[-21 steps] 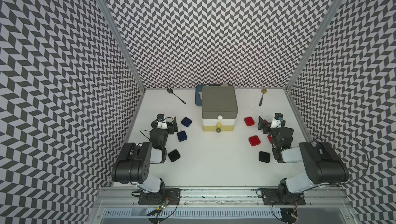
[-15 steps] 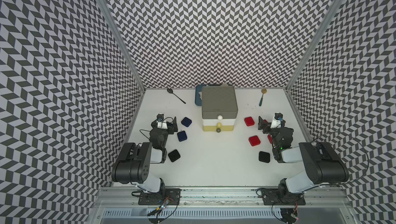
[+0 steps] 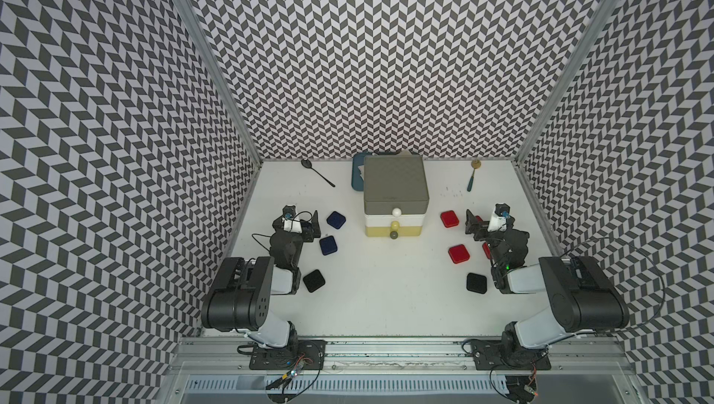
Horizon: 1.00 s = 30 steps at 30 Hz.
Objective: Place the brooch boxes into the drawer by color
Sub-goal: Open the drawer in the storage box.
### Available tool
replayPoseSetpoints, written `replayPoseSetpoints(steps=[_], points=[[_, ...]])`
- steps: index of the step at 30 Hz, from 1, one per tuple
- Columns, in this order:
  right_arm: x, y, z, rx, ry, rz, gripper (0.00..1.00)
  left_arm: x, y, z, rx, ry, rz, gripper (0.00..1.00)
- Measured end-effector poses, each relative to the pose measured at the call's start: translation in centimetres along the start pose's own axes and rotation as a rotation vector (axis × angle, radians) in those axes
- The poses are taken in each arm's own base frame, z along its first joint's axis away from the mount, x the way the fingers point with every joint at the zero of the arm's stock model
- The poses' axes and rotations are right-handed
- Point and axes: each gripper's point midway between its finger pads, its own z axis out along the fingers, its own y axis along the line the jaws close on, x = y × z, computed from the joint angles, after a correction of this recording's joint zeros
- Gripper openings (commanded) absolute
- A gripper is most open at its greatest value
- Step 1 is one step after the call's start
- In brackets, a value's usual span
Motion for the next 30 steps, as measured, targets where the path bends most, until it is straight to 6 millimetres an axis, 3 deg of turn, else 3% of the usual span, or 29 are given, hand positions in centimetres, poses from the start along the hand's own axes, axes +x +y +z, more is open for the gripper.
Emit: replayPoseSetpoints(steps=[5,7,9,13,17,20,24,26,30], points=[[0.0,-0.2,0.2,0.000,0.016,0.007,0.99,0.1,0.3,0.3,-0.021,0.033,-0.003,1.00],[-0.6,-0.6,1.0,0.009,0.046,0.016,0.99,-1.4,0.7,1.0,-0.053,0.041,-0.019,1.00],[-3.3,-0.9,1.7,0.024,0.019,0.034,0.99,-4.8,0.9,1.5,-0.071,-0.007,-0.054,1.00],[-10.5,0.0,1.3,0.024,-0.092,0.067,0.99,-12.9,0.0,1.2,-0.015,-0.119,-0.151,1.00],[-15.7,4.2,1.4,-0.065,-0.092,0.092,0.99,-17.1,-3.4,-0.2,0.130,-0.117,-0.229,1.00],[-16.3,8.4,0.1,-0.153,-0.032,0.106,0.99,-17.6,-6.6,-3.1,0.272,-0.090,-0.297,1.00],[-14.0,12.7,-2.7,-0.240,0.091,0.109,0.99,-15.4,-11.0,-8.0,0.494,-0.039,-0.416,1.00],[-12.7,13.0,-3.8,-0.234,0.152,0.113,0.99,-13.1,-13.6,-10.1,0.595,0.028,-0.478,1.00],[-10.6,11.1,-5.2,-0.143,0.242,0.113,0.99,-10.0,-18.1,-13.7,0.755,0.143,-0.561,1.00]])
